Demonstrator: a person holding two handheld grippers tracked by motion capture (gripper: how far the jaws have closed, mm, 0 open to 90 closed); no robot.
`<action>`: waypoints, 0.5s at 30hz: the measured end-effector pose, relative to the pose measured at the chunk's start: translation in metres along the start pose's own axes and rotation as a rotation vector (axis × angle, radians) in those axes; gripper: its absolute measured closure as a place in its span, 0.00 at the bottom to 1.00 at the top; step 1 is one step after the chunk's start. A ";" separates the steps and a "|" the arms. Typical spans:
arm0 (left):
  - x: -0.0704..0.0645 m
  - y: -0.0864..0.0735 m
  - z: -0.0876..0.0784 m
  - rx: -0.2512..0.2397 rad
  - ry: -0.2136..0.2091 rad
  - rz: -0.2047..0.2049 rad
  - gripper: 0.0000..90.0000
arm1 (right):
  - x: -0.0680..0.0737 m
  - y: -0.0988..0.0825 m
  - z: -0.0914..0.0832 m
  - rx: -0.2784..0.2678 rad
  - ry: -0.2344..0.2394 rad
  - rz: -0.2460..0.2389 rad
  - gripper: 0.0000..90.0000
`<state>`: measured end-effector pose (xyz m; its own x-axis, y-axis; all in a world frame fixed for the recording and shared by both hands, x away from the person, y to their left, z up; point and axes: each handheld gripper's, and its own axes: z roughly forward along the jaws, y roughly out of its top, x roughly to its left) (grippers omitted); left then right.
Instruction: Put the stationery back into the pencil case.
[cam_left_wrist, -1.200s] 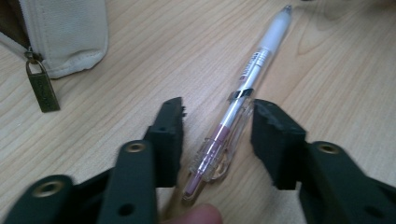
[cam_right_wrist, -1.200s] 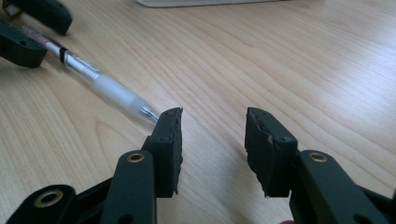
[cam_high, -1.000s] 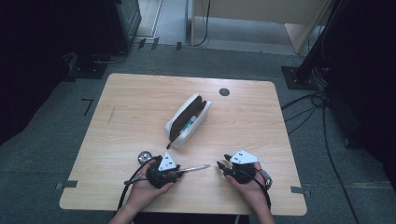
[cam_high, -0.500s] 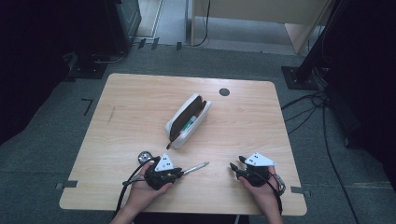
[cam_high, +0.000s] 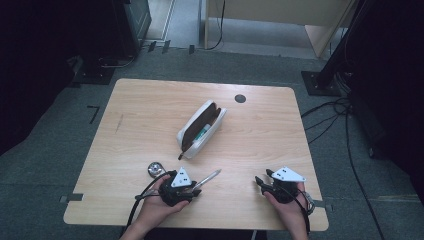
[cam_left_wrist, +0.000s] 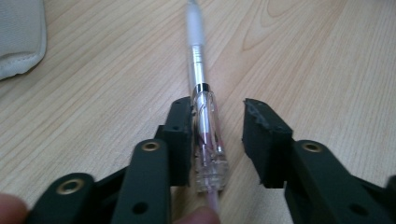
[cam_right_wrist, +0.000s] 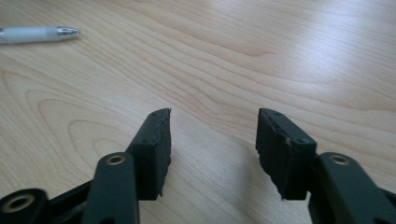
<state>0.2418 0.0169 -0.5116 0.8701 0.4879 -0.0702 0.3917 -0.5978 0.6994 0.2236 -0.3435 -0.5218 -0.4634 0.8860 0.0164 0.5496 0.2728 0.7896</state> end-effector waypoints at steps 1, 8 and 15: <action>-0.002 0.000 0.000 0.001 0.016 0.008 0.73 | -0.001 0.000 0.000 -0.001 -0.004 0.008 0.48; -0.005 -0.001 0.000 -0.002 0.060 0.025 0.84 | -0.004 -0.001 0.000 0.007 -0.030 0.050 0.41; 0.000 -0.002 -0.002 -0.007 0.049 -0.016 0.87 | -0.004 0.000 0.003 0.040 -0.028 0.044 0.39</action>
<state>0.2404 0.0190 -0.5118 0.8479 0.5281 -0.0464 0.4029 -0.5852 0.7037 0.2277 -0.3458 -0.5234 -0.4189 0.9074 0.0329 0.5964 0.2476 0.7635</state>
